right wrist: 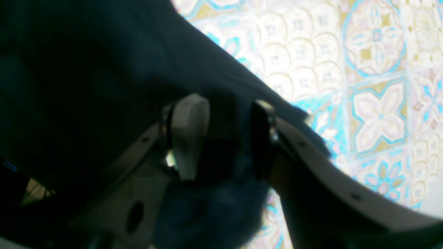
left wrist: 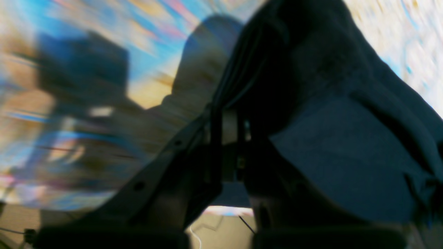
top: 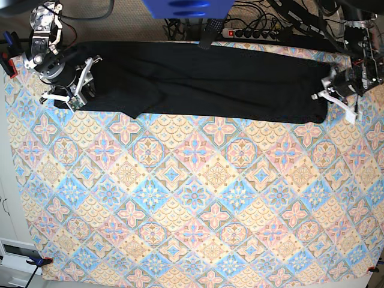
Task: Fold the T-shirt properly
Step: 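Pull the strip's end with the left gripper to straighten the strip, then fold the strip's end with the left gripper inward toward the right gripper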
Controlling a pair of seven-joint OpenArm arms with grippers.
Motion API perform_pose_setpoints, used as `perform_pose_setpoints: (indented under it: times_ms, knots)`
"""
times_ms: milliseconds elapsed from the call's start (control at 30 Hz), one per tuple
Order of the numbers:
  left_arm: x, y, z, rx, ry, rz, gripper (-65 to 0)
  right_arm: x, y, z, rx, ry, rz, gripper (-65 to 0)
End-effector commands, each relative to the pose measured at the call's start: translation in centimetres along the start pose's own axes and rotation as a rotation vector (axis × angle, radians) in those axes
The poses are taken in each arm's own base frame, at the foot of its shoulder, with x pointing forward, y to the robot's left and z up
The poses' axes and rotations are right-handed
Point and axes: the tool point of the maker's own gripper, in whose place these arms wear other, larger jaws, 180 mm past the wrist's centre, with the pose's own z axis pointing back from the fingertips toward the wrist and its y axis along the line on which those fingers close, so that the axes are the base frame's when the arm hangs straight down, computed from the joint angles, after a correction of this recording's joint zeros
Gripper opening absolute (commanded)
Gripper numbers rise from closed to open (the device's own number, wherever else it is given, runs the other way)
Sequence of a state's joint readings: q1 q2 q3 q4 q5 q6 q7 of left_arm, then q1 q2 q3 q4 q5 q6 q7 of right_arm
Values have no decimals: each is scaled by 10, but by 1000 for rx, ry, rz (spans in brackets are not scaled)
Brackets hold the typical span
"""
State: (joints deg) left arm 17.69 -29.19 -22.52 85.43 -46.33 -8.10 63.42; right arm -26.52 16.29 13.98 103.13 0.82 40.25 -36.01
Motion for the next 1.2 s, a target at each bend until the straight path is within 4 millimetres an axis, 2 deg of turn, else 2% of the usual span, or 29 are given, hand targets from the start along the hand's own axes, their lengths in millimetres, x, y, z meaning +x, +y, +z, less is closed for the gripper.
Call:
perform_pose_setpoints:
  times_ms: [0,167,267,333,433,533,600,733,867,967,1167]
  knots:
    - [19,10,11,32,-43,-33,-650,11,-7,5,-17,-38,11,-414]
    - [43,31,25,122,-88,-109,-650,12,-8,5,-19,-41,14,-414]
    - [49,22,32,110,-114,-142,-650,12,-8,5,-19,-41,14,-414]
    - [44,5,38,86,-125,-195,-650,12,-9,6,-23,-41,12,-414]
    - [25,-46,38,-14,-146,-252,-650,12,-10,6,-26,-43,12,-414]
    - [-3,-91,35,-116,-107,-275,-650,12,-11,6,-27,-42,13,-414]
    - [-18,-113,32,-168,-83,-259,-650,12,-11,7,-29,-42,14,-414]
    - [-39,-141,23,-246,-63,-178,-650,12,-13,7,-33,-44,14,-414]
    - [-60,-171,15,-317,-15,-191,-650,8,-25,12,-66,-39,1,-414]
    - [-65,-194,11,-369,0,-214,-650,8,-27,13,-73,-40,-2,-414]
    - [-67,-220,7,-425,0,-187,-650,6,-33,16,-91,-38,-7,-414]
